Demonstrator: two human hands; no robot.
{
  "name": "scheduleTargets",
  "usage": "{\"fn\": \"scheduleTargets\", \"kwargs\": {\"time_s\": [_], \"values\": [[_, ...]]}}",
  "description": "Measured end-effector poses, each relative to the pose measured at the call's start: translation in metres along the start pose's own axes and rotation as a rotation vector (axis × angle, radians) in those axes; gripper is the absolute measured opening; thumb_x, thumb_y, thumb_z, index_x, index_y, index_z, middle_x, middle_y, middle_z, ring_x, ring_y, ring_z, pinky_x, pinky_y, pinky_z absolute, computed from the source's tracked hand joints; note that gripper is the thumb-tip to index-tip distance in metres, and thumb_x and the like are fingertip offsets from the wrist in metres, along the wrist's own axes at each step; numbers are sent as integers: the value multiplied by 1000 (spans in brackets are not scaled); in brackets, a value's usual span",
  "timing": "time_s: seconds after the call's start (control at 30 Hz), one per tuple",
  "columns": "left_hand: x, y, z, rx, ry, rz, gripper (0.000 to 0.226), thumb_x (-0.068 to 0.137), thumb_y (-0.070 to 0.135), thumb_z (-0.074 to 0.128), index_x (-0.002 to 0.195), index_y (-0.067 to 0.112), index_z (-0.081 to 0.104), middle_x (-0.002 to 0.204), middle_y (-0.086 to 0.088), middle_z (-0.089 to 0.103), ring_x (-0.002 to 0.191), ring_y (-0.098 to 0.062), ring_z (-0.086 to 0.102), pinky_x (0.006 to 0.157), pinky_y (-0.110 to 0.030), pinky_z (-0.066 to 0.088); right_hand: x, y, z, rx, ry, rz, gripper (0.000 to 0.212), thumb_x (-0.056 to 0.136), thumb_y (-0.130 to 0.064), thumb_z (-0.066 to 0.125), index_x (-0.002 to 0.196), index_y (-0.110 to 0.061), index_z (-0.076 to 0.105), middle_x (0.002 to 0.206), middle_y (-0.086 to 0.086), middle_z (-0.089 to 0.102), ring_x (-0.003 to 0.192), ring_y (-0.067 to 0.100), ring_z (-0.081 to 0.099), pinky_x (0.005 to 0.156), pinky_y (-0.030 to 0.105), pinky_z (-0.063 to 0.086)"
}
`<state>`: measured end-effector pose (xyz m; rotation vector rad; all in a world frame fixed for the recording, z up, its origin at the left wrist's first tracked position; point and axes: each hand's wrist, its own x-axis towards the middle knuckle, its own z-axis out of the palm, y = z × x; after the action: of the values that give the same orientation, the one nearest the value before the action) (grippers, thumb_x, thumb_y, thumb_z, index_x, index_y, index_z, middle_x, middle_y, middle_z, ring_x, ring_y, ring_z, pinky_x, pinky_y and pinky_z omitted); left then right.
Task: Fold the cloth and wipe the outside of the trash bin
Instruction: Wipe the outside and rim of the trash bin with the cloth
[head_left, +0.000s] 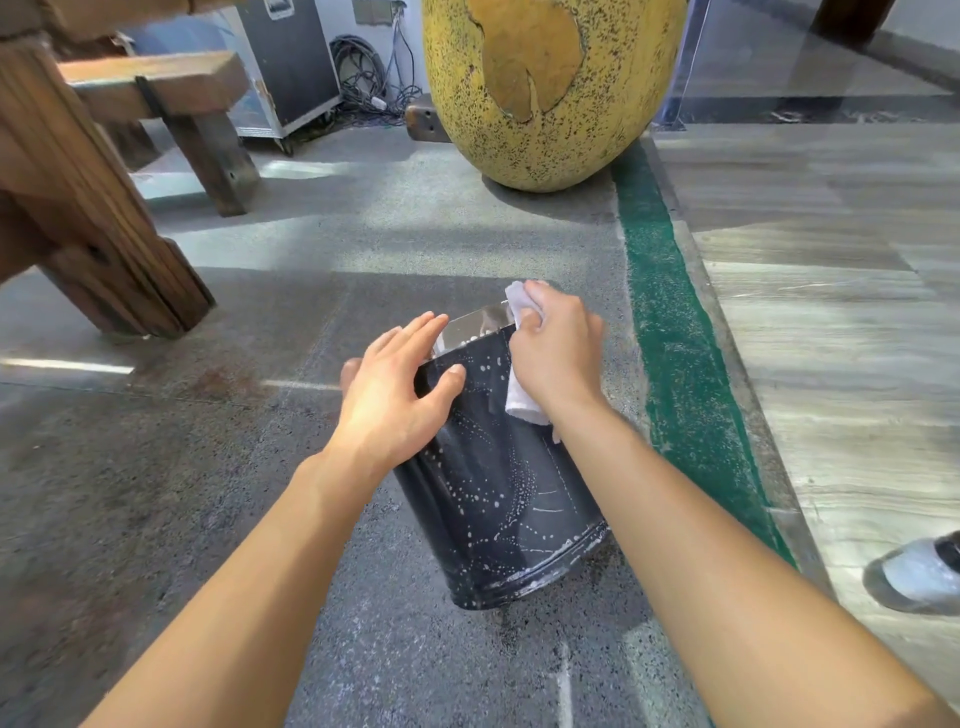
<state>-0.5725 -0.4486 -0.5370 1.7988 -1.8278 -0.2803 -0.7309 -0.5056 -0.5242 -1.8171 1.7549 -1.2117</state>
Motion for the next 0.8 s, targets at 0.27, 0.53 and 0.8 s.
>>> {"fn": "scheduleTargets", "kwargs": {"time_s": [0.27, 0.53, 0.8], "values": [[7, -1, 2, -9, 0, -28, 60, 91, 52, 48, 149, 37, 37, 157, 16, 35, 147, -14, 26, 118, -52, 20, -24, 37, 0, -103, -140, -11, 35, 87, 9, 47, 108, -11, 67, 139, 12, 53, 131, 24, 45, 95, 12, 28], [10, -14, -3, -46, 8, -45, 60, 93, 46, 53, 149, 31, 39, 155, 13, 39, 143, -10, 34, 119, -38, 26, -77, 74, -24, -177, -248, 0, 40, 89, 9, 51, 122, -11, 64, 139, 9, 52, 130, 23, 49, 106, 21, 26], [16, 1, -1, 45, -59, -44, 64, 91, 54, 46, 151, 41, 30, 161, 16, 26, 149, -17, 24, 116, -57, 17, -126, 105, -59, -235, -337, 13, 43, 88, 9, 52, 127, -7, 61, 140, 11, 49, 127, 22, 52, 108, 26, 33]]}}
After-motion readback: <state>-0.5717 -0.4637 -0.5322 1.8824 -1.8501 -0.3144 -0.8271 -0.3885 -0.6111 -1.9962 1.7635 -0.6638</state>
